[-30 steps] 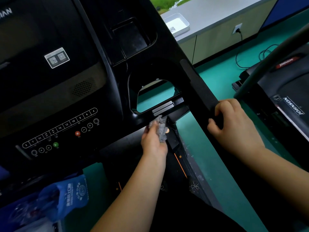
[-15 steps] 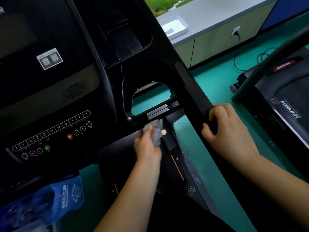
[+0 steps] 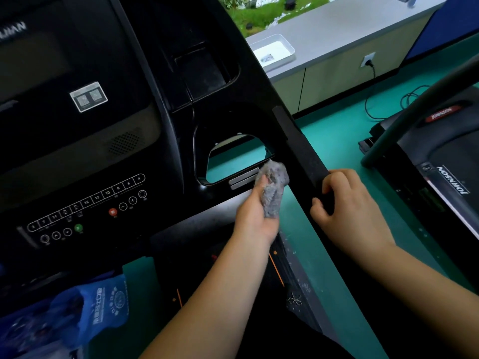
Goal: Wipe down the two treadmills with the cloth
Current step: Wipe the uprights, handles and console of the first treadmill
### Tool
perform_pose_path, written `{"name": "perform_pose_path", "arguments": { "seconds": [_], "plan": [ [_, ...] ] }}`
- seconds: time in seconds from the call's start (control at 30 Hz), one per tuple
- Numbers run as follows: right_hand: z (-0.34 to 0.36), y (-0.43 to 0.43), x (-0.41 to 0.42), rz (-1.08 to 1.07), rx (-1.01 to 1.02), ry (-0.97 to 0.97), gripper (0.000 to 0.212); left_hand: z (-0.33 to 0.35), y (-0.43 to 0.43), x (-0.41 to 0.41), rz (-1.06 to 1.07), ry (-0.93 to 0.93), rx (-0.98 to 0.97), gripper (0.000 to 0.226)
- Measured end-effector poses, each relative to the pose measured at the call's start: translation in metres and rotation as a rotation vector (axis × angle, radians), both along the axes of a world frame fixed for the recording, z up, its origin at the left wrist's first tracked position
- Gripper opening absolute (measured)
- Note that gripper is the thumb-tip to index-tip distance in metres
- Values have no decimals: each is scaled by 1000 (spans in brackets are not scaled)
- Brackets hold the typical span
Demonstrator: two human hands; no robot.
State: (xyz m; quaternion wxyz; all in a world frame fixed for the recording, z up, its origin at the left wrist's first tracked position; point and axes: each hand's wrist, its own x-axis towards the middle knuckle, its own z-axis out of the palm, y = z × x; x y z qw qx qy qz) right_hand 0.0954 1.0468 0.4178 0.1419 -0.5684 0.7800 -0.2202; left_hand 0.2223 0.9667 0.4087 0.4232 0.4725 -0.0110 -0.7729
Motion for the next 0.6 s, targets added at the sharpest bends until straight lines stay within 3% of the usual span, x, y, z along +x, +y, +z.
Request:
{"name": "perform_pose_path", "arguments": {
  "seconds": [0.07, 0.1, 0.27, 0.43, 0.6],
  "plan": [
    [1, 0, -1, -12, 3, -40, 25, 27, -1, 15, 49, -63, -142, 14],
    [2, 0, -1, -15, 6, -61, 27, 38, -5, 26, 77, -185, -246, 12],
    [5, -5, -1, 23, 47, -68, 43, 49, -26, 97, 86, -1234, -848, 42],
    [11, -37, 6, 0, -37, -86, 48, -14, -45, 129, -548, -2014, -959, 67],
    [11, -71, 14, -38, -41, -97, 45, -14, -77, 118, -625, -2182, -953, 67]
  ]
}}
